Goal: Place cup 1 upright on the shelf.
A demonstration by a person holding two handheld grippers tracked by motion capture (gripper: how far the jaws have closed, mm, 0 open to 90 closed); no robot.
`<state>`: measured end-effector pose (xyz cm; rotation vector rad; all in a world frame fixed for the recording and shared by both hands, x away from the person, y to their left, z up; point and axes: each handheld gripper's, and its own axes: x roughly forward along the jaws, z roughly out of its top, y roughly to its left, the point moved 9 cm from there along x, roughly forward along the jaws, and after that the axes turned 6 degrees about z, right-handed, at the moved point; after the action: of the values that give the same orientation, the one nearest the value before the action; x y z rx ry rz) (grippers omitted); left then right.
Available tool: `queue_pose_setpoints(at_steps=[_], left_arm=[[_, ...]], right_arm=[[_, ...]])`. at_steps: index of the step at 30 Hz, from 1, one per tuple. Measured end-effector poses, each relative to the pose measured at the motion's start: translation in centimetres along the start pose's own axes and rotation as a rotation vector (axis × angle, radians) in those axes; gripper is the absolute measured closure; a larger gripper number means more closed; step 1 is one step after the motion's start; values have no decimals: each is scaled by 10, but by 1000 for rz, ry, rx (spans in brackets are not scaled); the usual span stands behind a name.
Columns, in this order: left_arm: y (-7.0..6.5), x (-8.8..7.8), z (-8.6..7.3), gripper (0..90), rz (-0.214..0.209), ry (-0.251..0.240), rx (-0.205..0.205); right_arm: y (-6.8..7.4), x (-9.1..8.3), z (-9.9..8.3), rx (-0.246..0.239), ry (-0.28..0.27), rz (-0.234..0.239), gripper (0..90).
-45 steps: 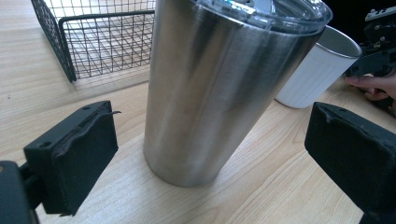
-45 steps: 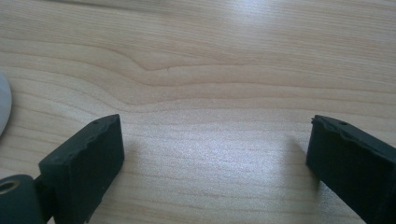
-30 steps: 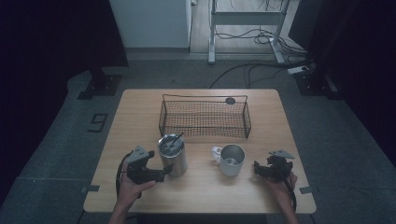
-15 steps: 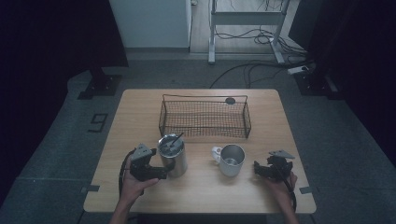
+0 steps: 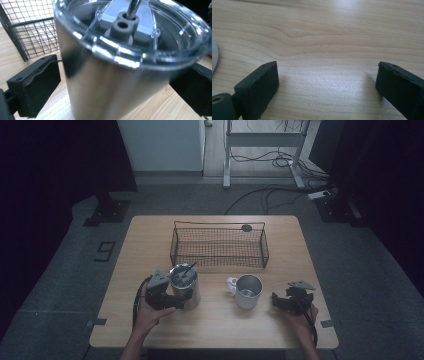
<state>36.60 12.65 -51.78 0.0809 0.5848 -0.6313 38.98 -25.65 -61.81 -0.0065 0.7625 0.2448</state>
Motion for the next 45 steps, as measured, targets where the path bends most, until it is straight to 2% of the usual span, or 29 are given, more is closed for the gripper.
queue_pose_setpoints(at_steps=[11, 18, 24, 37, 45], left_arm=[[-2, 14, 5, 0, 13, -25, 9], [-2, 21, 3, 0, 25, -27, 15], [-2, 21, 3, 9, 32, -34, 26], [-2, 18, 5, 34, 60, -55, 89], [-1, 16, 5, 37, 57, -59, 90]], right_arm=[[0, 0, 0, -1, -1, 0, 47], [0, 0, 0, 0, -1, -1, 49], [0, 0, 0, 0, -1, -1, 50], [0, 0, 0, -2, -4, 0, 59], [0, 0, 0, -2, -4, 0, 60]])
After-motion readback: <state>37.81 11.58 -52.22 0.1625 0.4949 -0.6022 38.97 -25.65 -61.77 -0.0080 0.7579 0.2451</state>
